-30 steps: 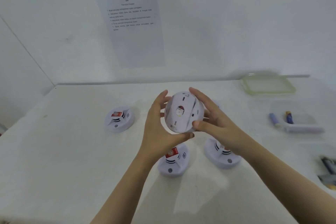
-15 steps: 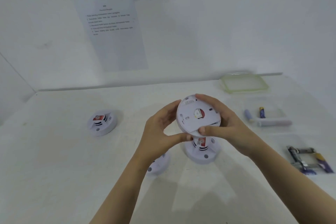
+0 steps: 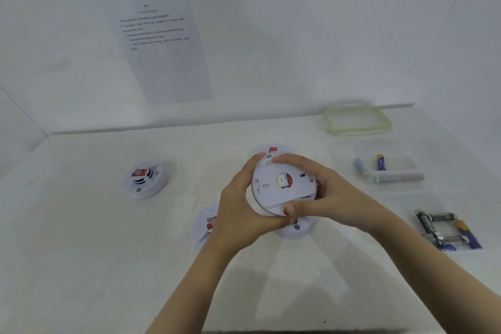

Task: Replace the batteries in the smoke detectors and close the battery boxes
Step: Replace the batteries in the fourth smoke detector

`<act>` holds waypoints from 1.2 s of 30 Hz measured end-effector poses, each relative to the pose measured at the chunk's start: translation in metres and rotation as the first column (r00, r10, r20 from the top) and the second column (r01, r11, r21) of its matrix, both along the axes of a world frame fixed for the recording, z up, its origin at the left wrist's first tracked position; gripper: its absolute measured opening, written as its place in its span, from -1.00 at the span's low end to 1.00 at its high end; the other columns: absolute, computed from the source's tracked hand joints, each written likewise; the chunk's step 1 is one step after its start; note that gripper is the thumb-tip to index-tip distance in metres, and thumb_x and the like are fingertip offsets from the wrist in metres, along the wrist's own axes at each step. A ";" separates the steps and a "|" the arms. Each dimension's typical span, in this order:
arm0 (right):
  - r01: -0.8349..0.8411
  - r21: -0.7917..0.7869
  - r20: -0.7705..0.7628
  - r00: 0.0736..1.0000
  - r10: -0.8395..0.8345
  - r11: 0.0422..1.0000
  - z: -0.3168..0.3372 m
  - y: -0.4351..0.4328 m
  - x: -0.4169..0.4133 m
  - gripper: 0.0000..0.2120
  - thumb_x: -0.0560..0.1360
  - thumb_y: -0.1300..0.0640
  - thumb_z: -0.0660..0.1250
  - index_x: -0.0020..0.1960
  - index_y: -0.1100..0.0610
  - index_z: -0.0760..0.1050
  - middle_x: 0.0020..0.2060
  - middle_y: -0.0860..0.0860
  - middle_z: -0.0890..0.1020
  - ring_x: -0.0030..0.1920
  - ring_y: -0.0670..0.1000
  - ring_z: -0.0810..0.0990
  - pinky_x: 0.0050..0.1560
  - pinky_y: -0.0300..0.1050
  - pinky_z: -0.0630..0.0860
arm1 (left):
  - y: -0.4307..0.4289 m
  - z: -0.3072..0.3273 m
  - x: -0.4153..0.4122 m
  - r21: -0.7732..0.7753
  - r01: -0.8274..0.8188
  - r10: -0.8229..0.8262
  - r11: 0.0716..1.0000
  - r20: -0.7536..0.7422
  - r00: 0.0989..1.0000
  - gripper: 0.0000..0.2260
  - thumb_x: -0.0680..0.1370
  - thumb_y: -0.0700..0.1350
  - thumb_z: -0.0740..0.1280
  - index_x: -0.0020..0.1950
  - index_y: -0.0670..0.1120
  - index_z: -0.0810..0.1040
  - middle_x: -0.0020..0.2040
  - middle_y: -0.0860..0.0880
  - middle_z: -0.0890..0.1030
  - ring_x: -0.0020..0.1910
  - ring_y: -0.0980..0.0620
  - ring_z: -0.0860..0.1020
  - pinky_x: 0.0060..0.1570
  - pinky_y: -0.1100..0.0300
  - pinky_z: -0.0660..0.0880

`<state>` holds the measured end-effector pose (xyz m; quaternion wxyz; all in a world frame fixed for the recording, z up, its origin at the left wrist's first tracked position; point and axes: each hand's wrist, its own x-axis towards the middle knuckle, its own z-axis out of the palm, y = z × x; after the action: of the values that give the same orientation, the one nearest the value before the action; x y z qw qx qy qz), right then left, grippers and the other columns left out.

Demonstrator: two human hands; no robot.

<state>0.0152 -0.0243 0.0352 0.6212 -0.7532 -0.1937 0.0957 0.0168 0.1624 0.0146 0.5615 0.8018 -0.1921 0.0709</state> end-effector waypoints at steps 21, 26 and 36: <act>-0.141 -0.168 -0.083 0.988 0.129 0.976 -0.010 0.006 -0.027 -0.42 0.34 0.26 0.52 0.30 -0.02 0.46 0.17 0.00 0.57 0.18 0.00 0.56 0.17 0.06 0.53 | 0.029 -0.028 -0.032 0.097 0.110 -0.099 0.989 -0.116 0.988 -0.19 0.14 -0.21 0.68 0.33 0.08 0.47 0.09 0.11 0.62 0.12 0.06 0.59 0.01 0.13 0.61; 0.016 -0.370 0.110 0.994 0.027 0.929 -0.014 0.006 -0.030 -0.28 0.19 -0.14 0.52 0.31 -0.34 0.36 0.28 -0.24 0.42 0.31 -0.23 0.36 0.28 -0.16 0.41 | 0.032 -0.028 -0.030 0.073 0.137 -0.129 0.988 -0.102 0.986 -0.20 0.16 -0.23 0.67 0.33 0.05 0.46 0.11 0.08 0.61 0.17 0.01 0.56 0.03 0.06 0.61; 0.166 -0.625 0.357 0.930 0.090 0.763 -0.005 0.015 -0.050 -0.42 0.30 0.02 0.48 0.30 -0.04 0.43 0.40 -0.19 0.27 0.32 -0.26 0.29 0.21 -0.26 0.38 | 0.037 -0.035 -0.035 0.190 0.192 -0.180 0.963 -0.082 0.980 -0.13 0.14 -0.16 0.68 0.33 0.23 0.36 0.13 0.35 0.53 0.15 0.30 0.51 0.01 0.52 0.40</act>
<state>-0.0351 -0.0095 0.0298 0.2787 -0.9285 -0.2456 0.0013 -0.0182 0.1997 -0.0208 0.4892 0.8337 -0.2545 -0.0274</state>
